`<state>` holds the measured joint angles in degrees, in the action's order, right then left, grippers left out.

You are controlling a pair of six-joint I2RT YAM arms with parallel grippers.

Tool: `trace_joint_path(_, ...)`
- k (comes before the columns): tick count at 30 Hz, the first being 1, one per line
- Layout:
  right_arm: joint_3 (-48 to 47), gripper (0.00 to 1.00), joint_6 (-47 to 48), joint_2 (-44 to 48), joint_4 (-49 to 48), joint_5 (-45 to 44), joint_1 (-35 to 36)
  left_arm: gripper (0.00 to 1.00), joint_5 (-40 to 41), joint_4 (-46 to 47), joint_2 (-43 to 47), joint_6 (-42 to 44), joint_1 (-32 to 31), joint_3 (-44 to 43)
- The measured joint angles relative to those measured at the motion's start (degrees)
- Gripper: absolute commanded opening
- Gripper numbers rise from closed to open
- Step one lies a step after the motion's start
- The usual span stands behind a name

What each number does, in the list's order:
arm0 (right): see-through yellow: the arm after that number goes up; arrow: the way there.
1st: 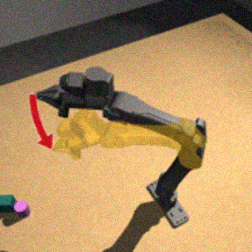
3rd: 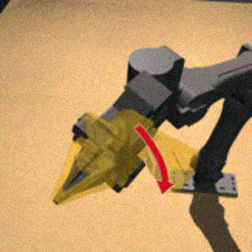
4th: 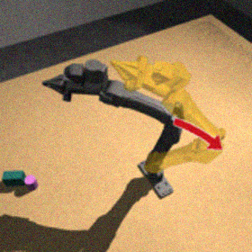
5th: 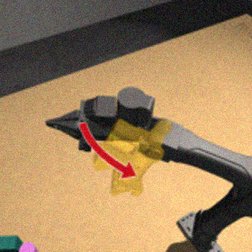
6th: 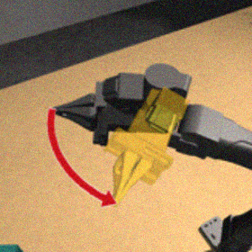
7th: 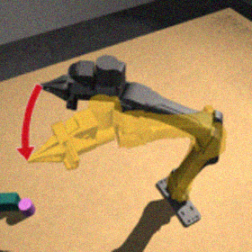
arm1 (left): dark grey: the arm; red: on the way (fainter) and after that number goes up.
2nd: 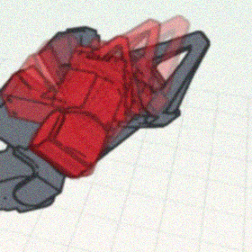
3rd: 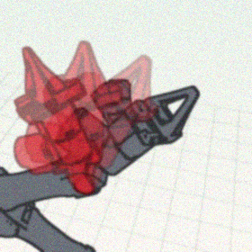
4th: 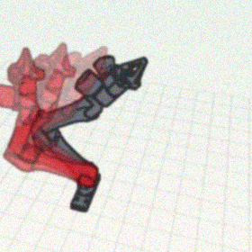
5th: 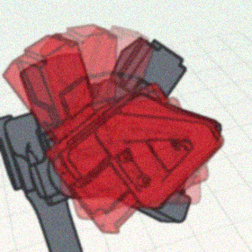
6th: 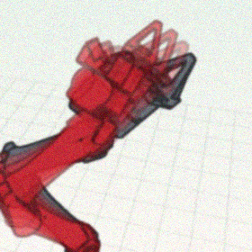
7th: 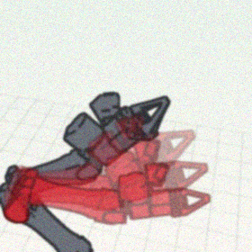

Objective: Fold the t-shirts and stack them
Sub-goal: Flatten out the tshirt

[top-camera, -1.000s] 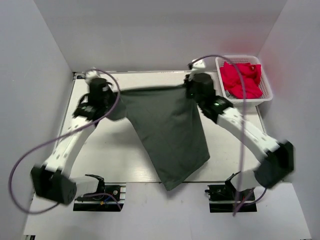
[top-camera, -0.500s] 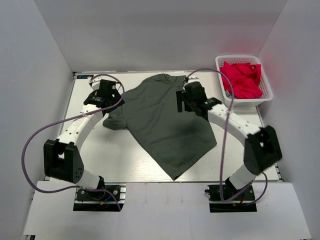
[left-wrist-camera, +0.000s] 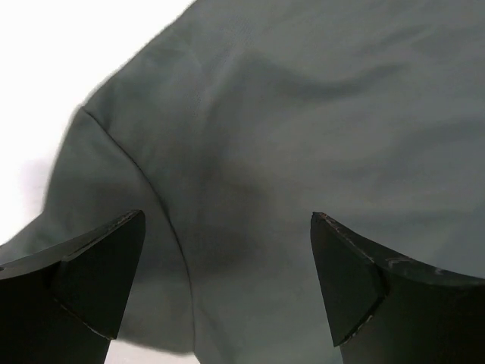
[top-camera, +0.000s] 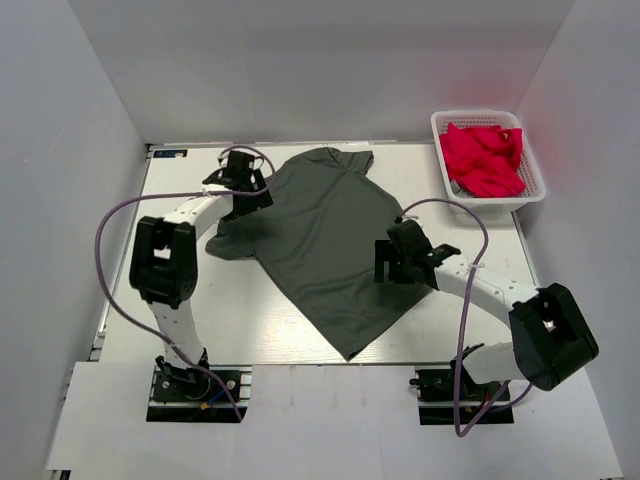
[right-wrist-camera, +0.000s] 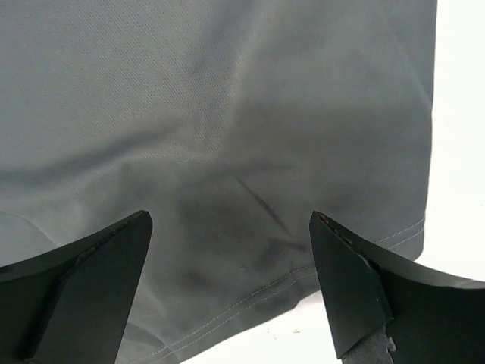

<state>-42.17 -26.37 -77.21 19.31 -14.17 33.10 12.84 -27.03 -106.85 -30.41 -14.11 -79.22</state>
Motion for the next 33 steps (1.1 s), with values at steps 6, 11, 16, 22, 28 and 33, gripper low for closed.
trace_joint_path(6, -0.35, 0.90, -1.55, -4.57, -1.27, 0.35, -0.37, 1.00, 1.62, -2.14, -6.25, -0.28, 0.00, 1.09)
trace_joint_path(11, -6.12, 0.90, -1.70, -13.18, -1.09, -1.57, -2.75, 1.00, 4.72, -2.67, -2.56, -2.93, -0.11, 8.02)
trace_joint_path(16, -13.86, 0.90, -1.03, -20.26, -1.49, -0.59, -8.07, 1.00, 1.42, -2.99, 7.08, -6.10, -0.57, 19.32)
trace_joint_path(22, -29.53, 0.90, 2.47, -32.59, -0.96, 0.87, -13.64, 1.00, -10.91, -1.42, 20.48, -7.91, -1.46, 29.90)
trace_joint_path(28, -42.47, 0.90, 3.13, -40.63, 1.01, 5.27, -17.66, 1.00, -11.87, -2.84, 35.67, -9.55, -1.77, 30.91)
trace_joint_path(33, -35.93, 0.90, 5.66, -33.66, -0.68, 6.91, -18.29, 1.00, -7.50, -7.80, 46.05, -12.85, -1.75, 34.45)
